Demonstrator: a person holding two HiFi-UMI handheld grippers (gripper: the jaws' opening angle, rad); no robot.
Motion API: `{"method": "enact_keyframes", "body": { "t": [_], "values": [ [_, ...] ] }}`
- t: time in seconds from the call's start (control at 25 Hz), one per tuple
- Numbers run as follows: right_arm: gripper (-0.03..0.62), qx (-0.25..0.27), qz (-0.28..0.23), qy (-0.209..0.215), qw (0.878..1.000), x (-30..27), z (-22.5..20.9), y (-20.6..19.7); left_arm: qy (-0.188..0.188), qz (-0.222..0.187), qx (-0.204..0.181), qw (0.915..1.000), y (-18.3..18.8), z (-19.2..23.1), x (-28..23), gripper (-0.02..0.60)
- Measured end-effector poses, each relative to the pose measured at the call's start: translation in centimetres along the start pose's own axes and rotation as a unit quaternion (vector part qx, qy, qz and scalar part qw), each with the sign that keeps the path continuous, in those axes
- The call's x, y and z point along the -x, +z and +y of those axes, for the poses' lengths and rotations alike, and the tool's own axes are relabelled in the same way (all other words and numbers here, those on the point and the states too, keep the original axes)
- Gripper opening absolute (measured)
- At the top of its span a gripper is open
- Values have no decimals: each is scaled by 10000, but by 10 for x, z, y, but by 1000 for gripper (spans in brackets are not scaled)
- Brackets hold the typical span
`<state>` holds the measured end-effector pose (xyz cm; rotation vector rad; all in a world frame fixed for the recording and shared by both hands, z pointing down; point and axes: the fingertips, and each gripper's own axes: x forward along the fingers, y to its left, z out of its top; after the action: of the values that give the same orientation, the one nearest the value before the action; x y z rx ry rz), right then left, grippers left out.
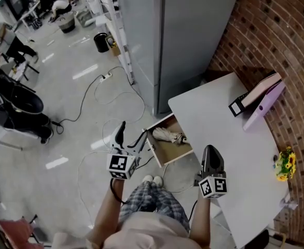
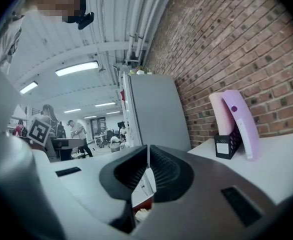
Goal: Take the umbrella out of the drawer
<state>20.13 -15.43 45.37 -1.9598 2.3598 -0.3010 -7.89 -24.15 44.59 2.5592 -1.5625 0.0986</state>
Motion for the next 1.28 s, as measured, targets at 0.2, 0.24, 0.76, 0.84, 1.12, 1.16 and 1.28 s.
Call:
{"method": "enact_keyframes", "body": {
  "t": [0.2,0.24,0.76,0.84,1.12,1.16,1.28],
  "values": [
    [20,-48,281,10,9996,-22,13,-29,-194,273,82,9994,-27,2,-30,364],
    [20,-63,340,29,9994,-26,17,-38,-253,336,107,9991,-36,1,-36,364],
    [20,-533,1220,-109,9910,-66,41,-169,-1356,1815,82,9740,-191,-29,-122,364],
    [20,-563,1437,-200,9878,-71,36,-195,-1403,2077,197,9679,-220,-32,-132,364],
    [20,-766,1863,-518,9781,-88,6,-269,-1731,2833,298,9428,-299,-47,-168,364],
    [20,-807,1868,-502,9778,-90,5,-276,-1852,2927,168,9379,-308,-51,-174,364],
    [20,-861,1890,-437,9772,-92,2,-293,-2318,3243,-416,9162,-335,-65,-188,364]
  ]
}}
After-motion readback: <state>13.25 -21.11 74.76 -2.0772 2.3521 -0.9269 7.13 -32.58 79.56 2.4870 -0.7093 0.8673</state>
